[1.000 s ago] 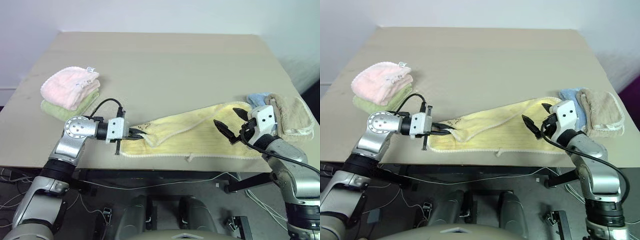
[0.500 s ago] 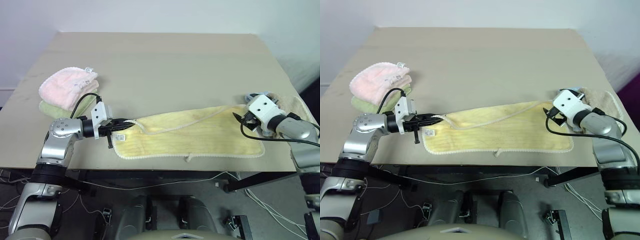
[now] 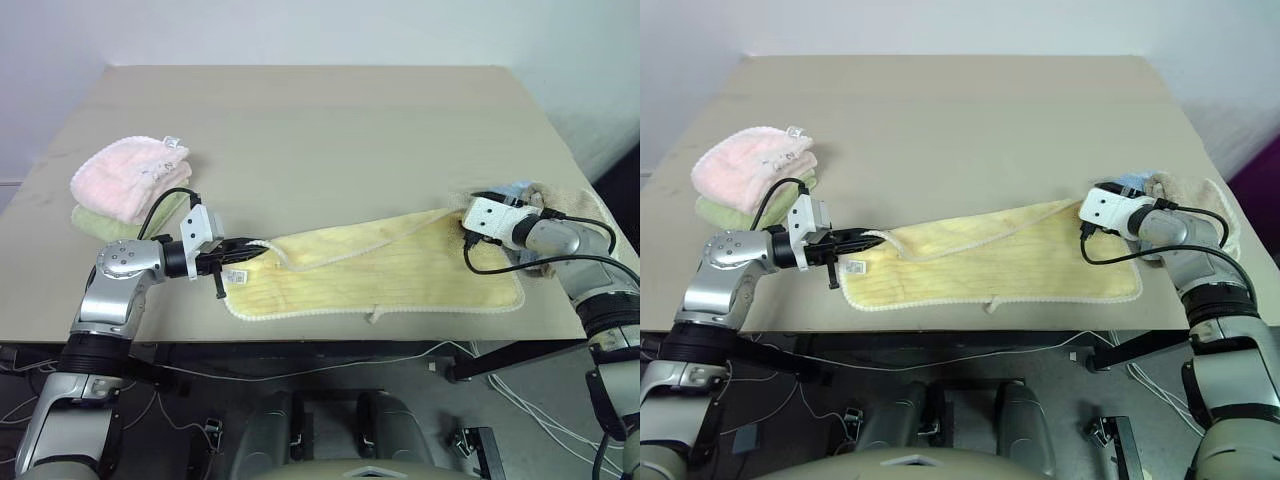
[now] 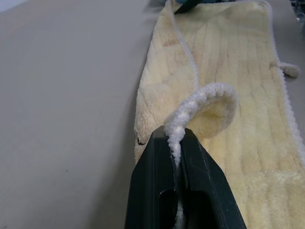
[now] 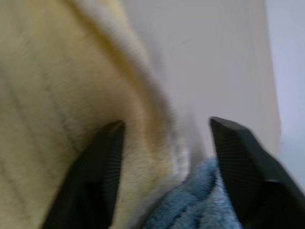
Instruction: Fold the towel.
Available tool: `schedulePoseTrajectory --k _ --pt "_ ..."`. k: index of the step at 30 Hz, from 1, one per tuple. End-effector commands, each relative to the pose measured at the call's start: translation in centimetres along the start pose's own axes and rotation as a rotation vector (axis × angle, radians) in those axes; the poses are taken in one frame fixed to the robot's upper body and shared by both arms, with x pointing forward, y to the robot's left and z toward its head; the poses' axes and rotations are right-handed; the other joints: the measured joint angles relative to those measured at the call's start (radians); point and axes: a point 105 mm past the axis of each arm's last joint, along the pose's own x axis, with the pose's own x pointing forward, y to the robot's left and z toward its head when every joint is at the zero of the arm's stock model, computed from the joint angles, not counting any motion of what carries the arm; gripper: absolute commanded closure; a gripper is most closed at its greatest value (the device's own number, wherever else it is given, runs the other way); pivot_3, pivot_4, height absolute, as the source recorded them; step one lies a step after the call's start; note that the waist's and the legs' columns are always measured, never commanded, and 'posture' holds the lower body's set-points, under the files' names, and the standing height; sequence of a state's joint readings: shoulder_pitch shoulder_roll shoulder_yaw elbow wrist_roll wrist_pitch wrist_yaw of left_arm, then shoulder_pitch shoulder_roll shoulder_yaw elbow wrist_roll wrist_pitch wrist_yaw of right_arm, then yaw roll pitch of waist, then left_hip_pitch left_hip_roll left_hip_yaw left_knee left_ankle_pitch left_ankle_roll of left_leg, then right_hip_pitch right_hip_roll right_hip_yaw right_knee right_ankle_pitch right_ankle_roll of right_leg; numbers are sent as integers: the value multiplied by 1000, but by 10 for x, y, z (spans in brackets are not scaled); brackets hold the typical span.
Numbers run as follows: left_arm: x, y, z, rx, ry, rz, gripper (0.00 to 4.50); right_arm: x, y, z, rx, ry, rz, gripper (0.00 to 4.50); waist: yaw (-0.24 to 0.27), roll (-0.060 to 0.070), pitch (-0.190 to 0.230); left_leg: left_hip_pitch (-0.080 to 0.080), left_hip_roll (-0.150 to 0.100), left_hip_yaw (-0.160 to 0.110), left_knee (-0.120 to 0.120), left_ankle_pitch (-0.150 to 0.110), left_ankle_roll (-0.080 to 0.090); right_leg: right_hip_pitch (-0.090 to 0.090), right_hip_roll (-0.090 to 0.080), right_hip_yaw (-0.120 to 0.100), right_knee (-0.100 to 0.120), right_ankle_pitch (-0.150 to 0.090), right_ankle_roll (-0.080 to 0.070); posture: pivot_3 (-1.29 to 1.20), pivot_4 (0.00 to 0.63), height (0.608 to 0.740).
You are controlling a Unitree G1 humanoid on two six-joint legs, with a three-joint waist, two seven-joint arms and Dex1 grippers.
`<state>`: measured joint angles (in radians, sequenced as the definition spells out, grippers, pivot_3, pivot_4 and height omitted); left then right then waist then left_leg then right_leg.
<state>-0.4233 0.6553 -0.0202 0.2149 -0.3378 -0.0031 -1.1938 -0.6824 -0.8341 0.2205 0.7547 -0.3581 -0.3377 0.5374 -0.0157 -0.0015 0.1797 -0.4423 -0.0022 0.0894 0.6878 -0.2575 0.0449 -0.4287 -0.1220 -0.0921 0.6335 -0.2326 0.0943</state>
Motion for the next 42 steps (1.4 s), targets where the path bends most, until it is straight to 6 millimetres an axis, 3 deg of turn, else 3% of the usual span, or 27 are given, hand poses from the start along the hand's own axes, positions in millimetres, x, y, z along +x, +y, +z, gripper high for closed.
schedulePoseTrajectory --k 1,5,9,14,17,19,24,29,32,34,36,40,42 --pt "-4 2 9 30 -17 18 4500 -3 -13 7 -35 -33 -24 3085 0 0 0 0 0 0 0 0 0 0 0 0 0 0 0 0 150 701" --pt "-5 2 9 25 -16 23 4500 -4 -14 9 -39 -41 -20 4485 2 0 0 0 0 0 0 0 0 0 0 0 0 0 0 0 150 701" --pt "-5 9 11 12 -41 63 4500 -8 -22 8 -60 -39 -51 4485 1 0 0 0 0 0 0 0 0 0 0 0 0 0 0 0 150 701" --pt "-9 46 26 -64 -156 269 4500 -15 -42 15 -58 -63 -111 4485 3 0 0 0 0 0 0 0 0 0 0 0 0 0 0 0 150 701" --pt "-18 84 40 -141 -246 454 4500 -22 -67 28 -24 -106 -183 4485 3 0 0 0 0 0 0 0 0 0 0 0 1 0 0 0 150 701" --pt "-21 98 47 -168 -292 513 4500 -25 -79 32 -8 -119 -214 4485 2 0 0 0 0 0 1 0 0 0 0 0 1 0 0 0 150 701" --pt "-30 154 79 -300 -454 744 4500 -36 -136 54 30 -159 -370 4485 3 -1 1 0 0 0 1 0 0 0 0 0 1 0 1 0 150 701" --pt "-41 181 112 -323 -562 831 4500 -57 -186 84 51 -253 -506 4485 2 -1 1 -1 0 0 1 0 0 0 0 0 0 0 1 0 150 701" --pt "-58 189 126 -359 -639 832 4500 -74 -199 105 81 -359 -520 4485 1 -1 1 -1 -1 1 1 0 0 0 0 0 -1 0 1 0 150 701" --pt "-70 186 126 -376 -652 789 4500 -82 -189 114 103 -430 -444 4485 -1 -1 1 -1 0 1 1 0 0 0 0 0 -1 0 1 0 150 701" --pt "-75 174 117 -367 -604 704 4500 -86 -164 116 113 -471 -317 4485 -2 -1 1 -1 0 1 1 0 0 0 1 0 -1 0 1 0 150 701" --pt "-82 135 86 -394 -495 529 4500 -96 -104 105 177 -449 -75 4485 2 -1 1 0 0 1 -1 0 0 2 1 0 -1 0 1 0 150 701" --pt "-84 105 63 -427 -419 443 4500 -102 -70 93 242 -406 45 4485 6 -1 1 -1 0 1 1 0 0 1 0 0 0 0 1 0 150 701"
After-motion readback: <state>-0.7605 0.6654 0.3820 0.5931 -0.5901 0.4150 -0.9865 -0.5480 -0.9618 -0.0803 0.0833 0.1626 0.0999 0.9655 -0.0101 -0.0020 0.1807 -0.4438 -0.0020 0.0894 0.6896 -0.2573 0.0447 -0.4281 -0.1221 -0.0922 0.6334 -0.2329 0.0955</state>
